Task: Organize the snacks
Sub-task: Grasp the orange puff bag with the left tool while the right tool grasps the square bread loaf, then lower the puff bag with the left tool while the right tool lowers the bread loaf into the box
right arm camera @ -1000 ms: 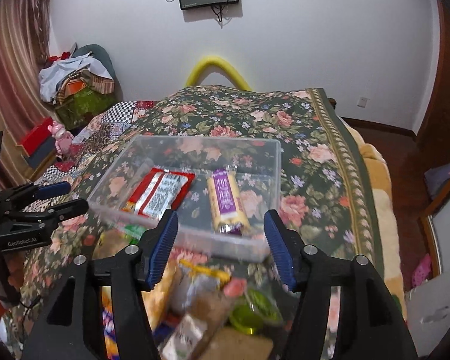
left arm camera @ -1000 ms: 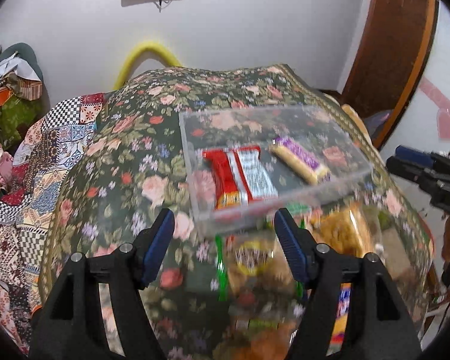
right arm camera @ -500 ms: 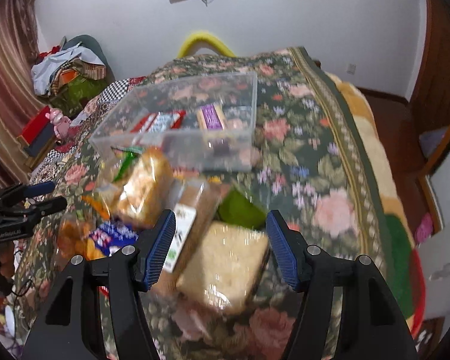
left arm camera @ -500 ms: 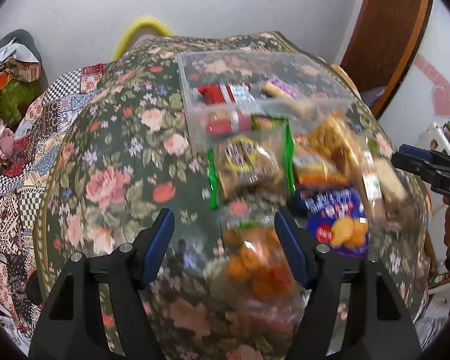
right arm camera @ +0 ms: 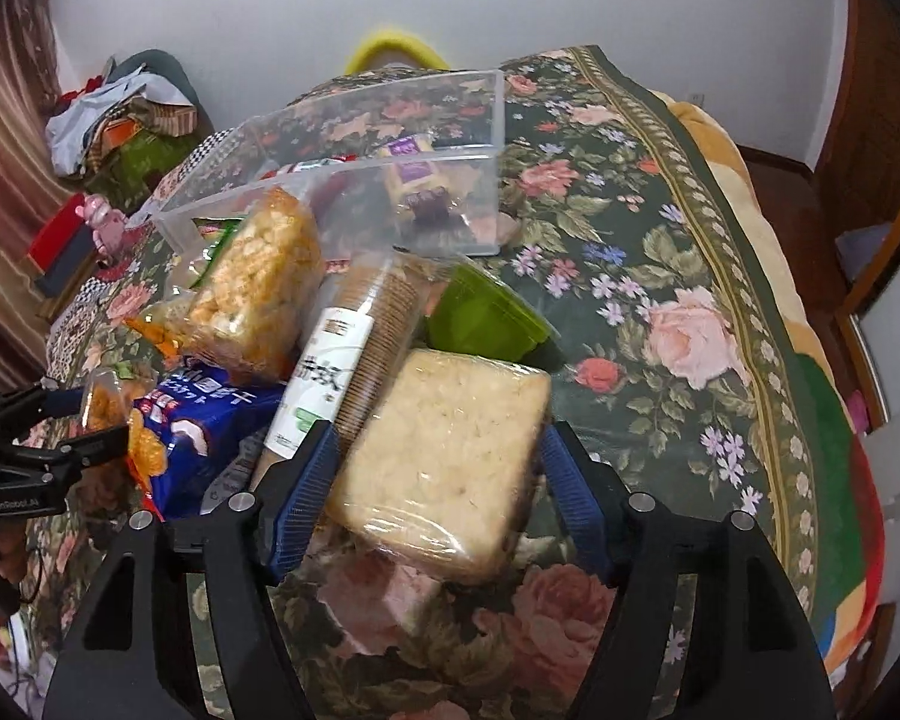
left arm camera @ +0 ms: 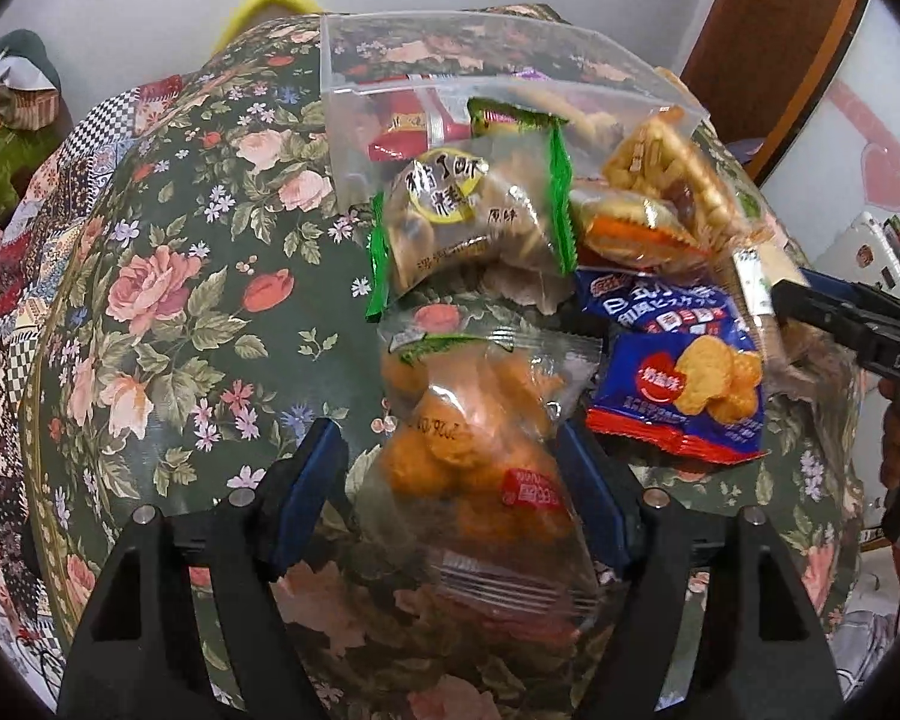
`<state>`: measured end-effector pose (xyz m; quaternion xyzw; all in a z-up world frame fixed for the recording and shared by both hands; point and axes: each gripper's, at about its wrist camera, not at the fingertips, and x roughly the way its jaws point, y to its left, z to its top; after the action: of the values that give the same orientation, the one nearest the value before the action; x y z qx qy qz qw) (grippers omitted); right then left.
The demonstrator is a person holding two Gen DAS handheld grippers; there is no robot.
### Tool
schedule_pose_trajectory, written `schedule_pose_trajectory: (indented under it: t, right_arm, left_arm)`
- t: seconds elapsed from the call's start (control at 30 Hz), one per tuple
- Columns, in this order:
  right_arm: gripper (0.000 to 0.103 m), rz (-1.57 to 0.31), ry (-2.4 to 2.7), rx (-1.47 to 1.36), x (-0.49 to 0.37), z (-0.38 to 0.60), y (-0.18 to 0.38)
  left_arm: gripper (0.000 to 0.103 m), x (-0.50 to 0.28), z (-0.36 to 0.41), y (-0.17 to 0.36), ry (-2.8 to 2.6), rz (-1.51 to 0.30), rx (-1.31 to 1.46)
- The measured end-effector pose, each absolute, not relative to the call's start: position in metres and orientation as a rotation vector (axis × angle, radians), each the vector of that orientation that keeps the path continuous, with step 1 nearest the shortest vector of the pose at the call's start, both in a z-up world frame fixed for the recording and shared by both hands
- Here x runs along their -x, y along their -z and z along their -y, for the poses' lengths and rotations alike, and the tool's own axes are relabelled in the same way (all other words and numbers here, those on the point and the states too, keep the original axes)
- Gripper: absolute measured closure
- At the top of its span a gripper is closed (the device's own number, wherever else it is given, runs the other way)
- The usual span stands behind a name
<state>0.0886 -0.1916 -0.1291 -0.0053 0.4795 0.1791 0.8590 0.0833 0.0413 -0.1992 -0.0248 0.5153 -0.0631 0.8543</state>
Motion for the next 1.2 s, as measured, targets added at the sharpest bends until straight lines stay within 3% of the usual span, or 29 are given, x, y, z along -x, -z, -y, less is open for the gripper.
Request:
schedule_pose_trajectory:
  t: [0.3,0.57,1.2]
  right_arm:
    - [0.036,-1.035,-0.375,-0.037,-0.088,0.212,0.134]
    - [0.046,-1.032,-0.364,-0.022,-0.095,0.203,0.141]
    - [0.048,-0.878,-0.375,-0.014,-0.090,0.209,0.078]
  left_arm:
    - [0.030,-0.087,-0.045,0.212,0.145,-1.096,0.075]
    - [0.046,-0.089,-0.045,0.210,0.144,-1.079,0.080]
    - [0.047,-0.085,-0.063,0.136,0.105,-0.894,0.101]
